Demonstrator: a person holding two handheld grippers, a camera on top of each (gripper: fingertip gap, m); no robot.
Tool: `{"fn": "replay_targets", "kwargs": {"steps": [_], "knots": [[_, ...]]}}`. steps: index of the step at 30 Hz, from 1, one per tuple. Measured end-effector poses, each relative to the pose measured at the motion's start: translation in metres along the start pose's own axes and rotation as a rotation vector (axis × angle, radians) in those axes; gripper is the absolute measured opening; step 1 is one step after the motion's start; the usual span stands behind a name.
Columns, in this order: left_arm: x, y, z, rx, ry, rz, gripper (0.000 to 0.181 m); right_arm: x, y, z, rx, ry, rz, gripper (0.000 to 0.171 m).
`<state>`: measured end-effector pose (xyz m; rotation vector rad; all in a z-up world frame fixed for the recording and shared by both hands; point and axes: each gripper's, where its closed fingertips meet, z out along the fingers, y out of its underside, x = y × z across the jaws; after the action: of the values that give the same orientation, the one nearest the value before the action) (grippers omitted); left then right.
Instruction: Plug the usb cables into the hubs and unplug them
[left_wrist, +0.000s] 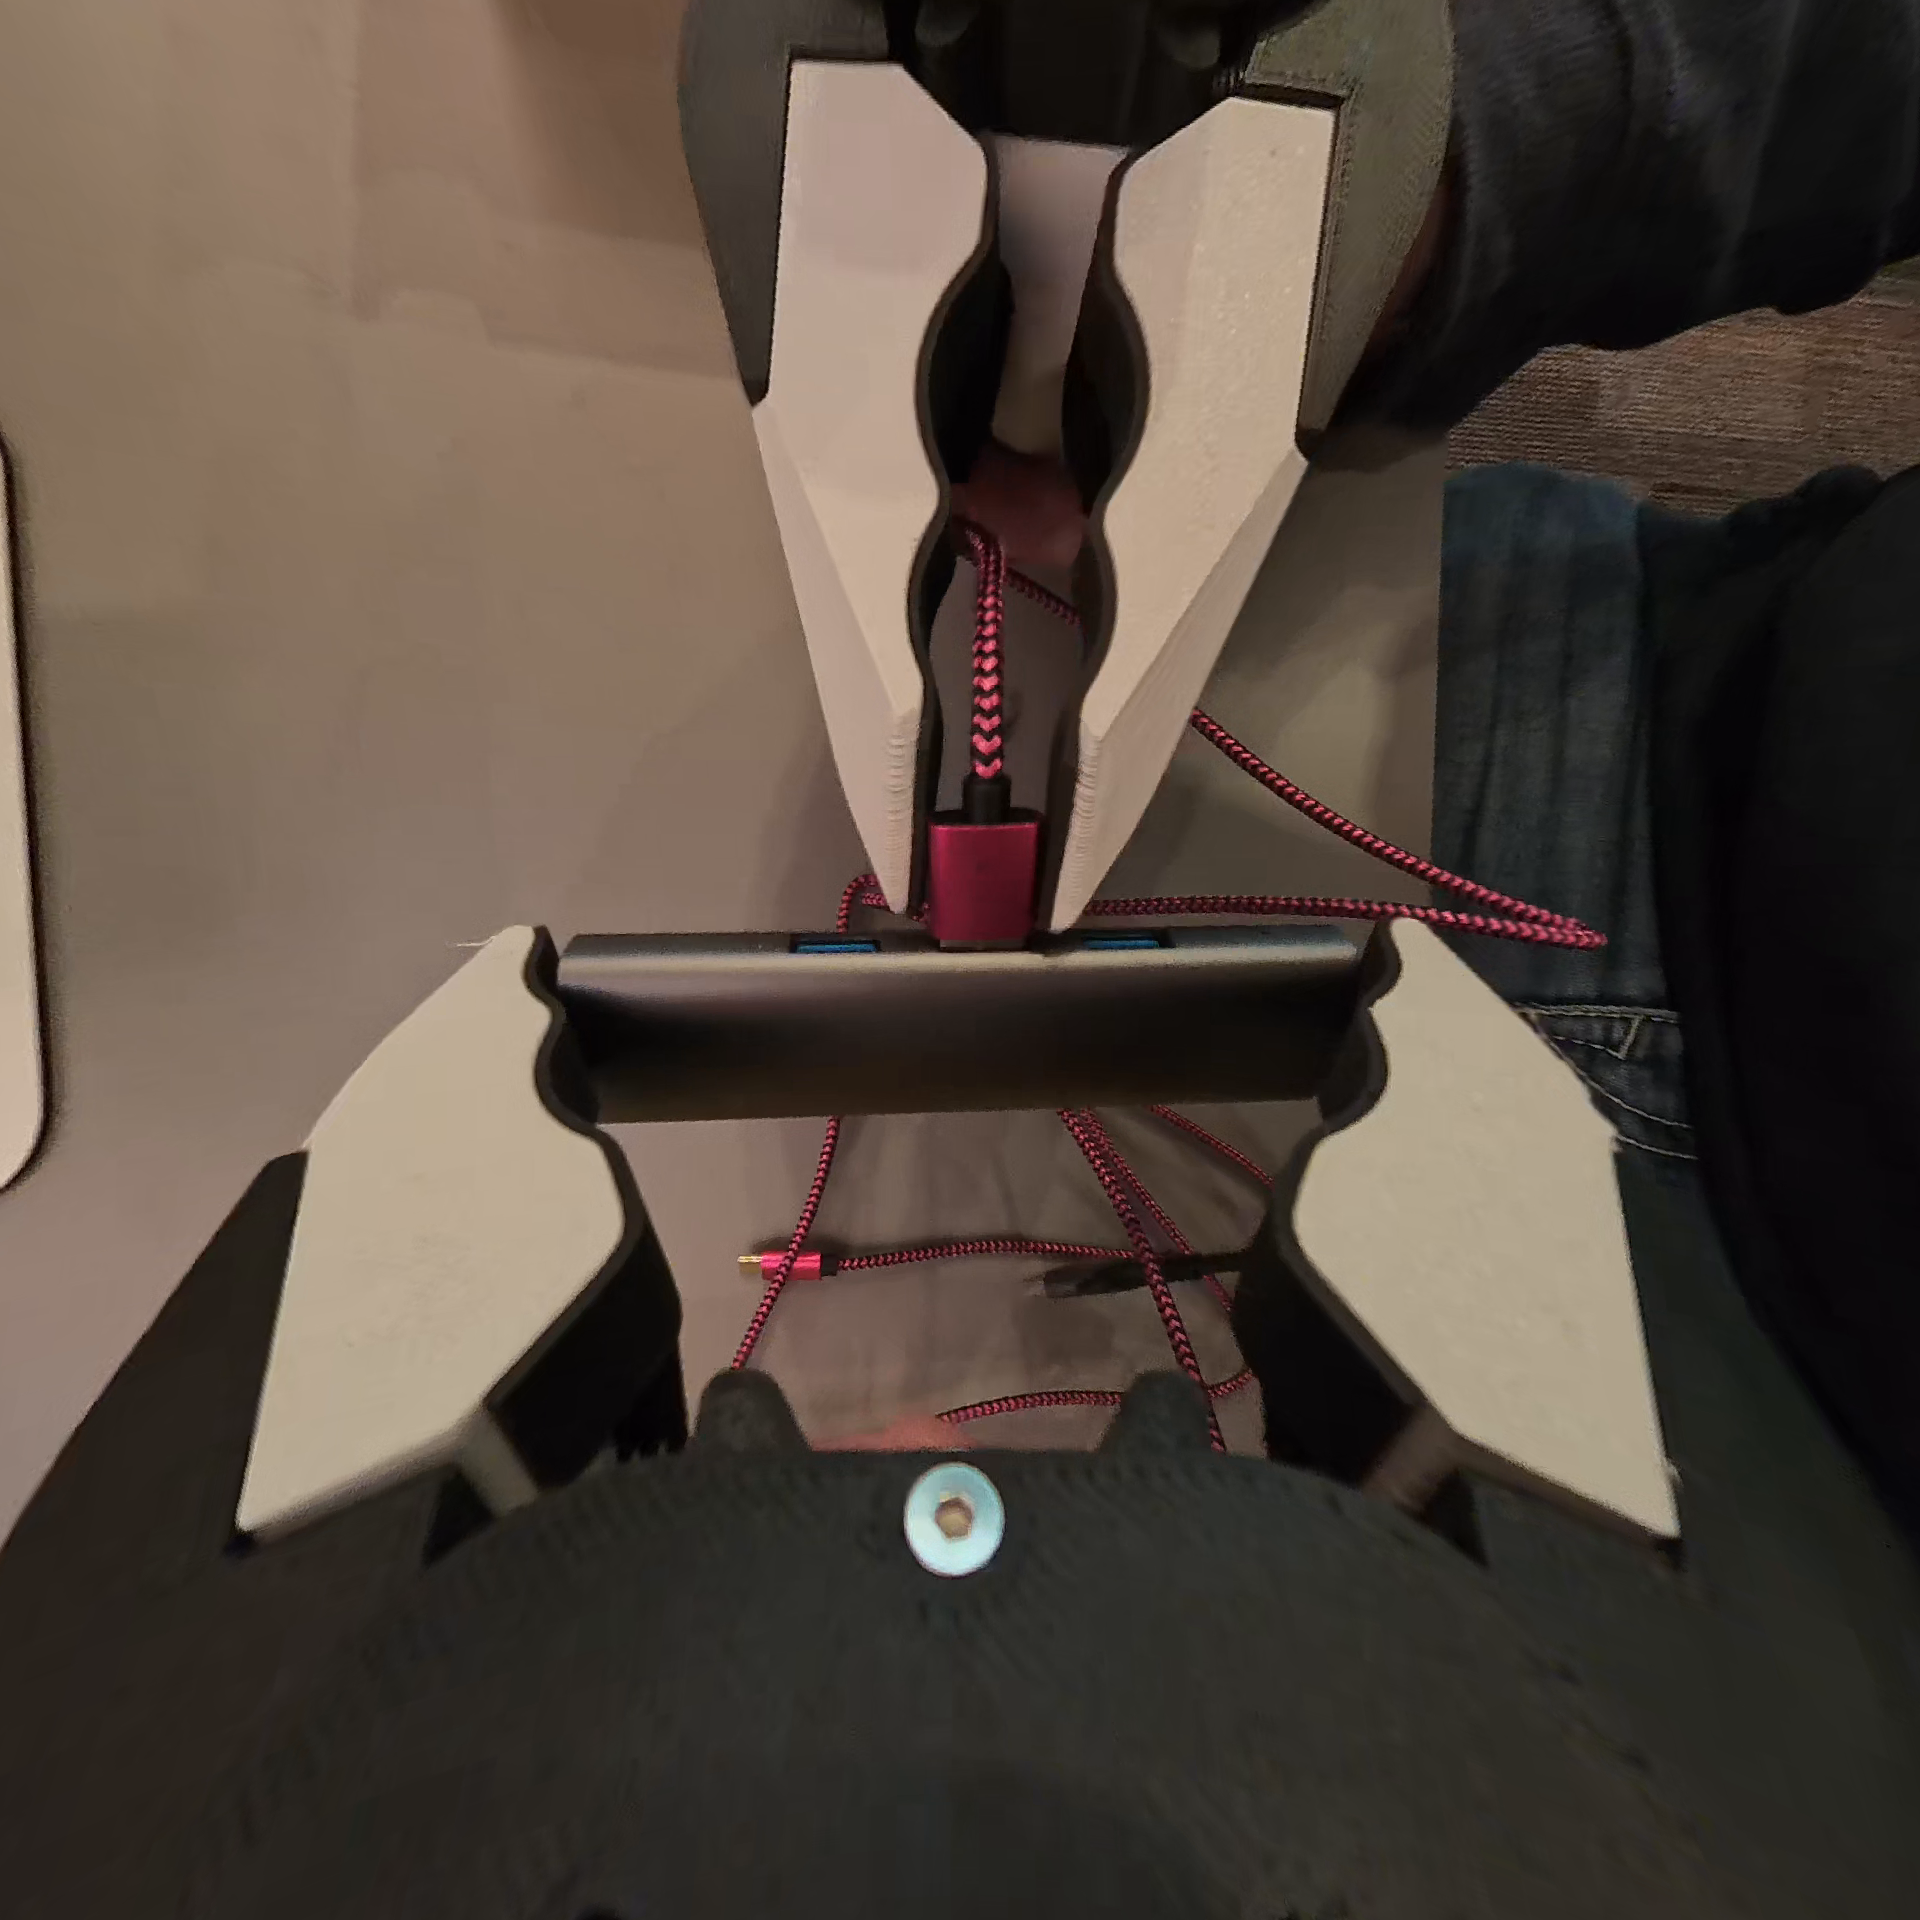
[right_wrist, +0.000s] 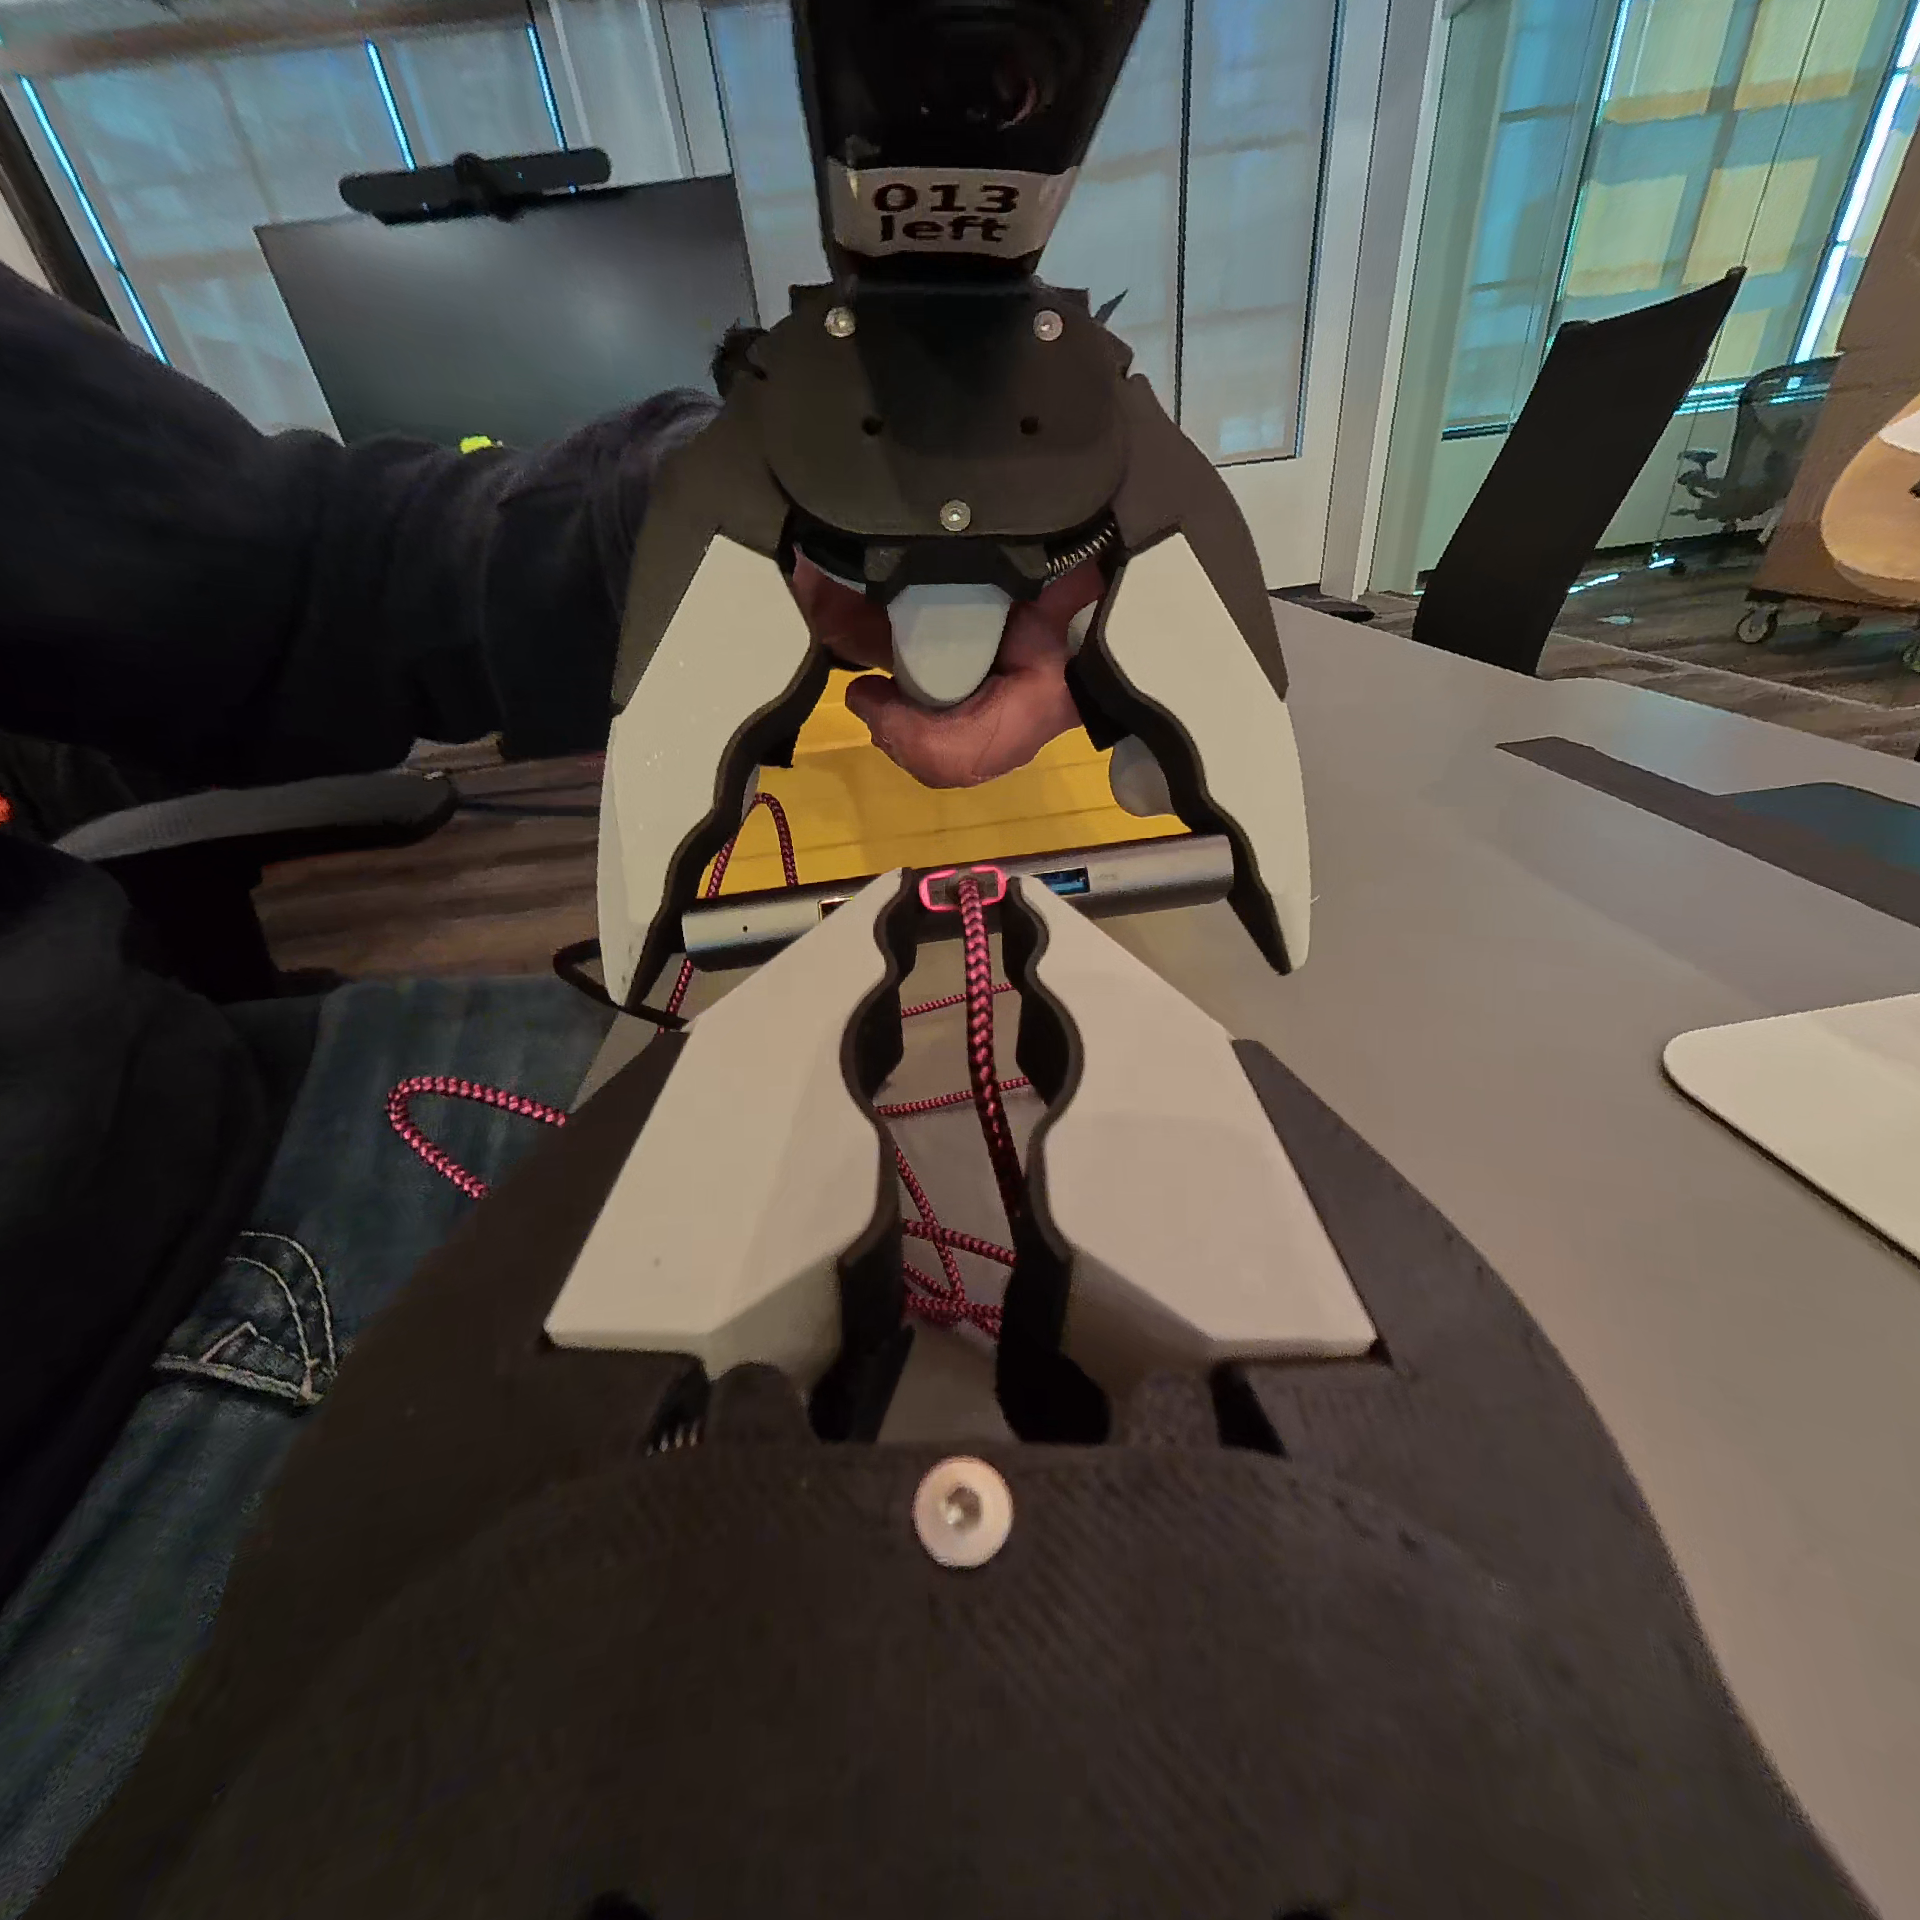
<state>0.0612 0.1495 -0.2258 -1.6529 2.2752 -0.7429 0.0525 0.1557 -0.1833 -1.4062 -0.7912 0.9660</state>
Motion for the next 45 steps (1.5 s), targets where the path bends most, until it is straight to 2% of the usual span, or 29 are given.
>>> {"fn": "replay_targets", "kwargs": {"steps": [10, 14, 15, 25, 38, 45], "knots": [[0.005, 0.004, 0.002, -0.046, 0.087, -0.021, 0.135, -0.002, 0.005, 0.001, -0.067, -0.008, -0.1, 0.014], [0.007, 0.007, 0.004, -0.075, 0.106, -0.015, 0.135, -0.005, 0.005, 0.002, -0.063, -0.033, -0.08, 0.018], [0.008, 0.008, 0.004, -0.078, 0.11, -0.014, 0.135, -0.004, 0.006, 0.002, -0.067, -0.032, -0.083, 0.014], [0.009, 0.007, 0.003, -0.078, 0.126, -0.015, 0.135, -0.005, 0.005, 0.002, -0.044, -0.054, -0.035, 0.013], [0.012, -0.01, -0.009, 0.128, 0.129, -0.065, 0.135, -0.007, -0.01, 0.001, 0.082, -0.067, 0.037, 0.013], [0.013, -0.012, -0.009, 0.148, 0.116, -0.059, 0.135, -0.008, -0.01, 0.0, 0.062, -0.06, 0.01, 0.013]]}}
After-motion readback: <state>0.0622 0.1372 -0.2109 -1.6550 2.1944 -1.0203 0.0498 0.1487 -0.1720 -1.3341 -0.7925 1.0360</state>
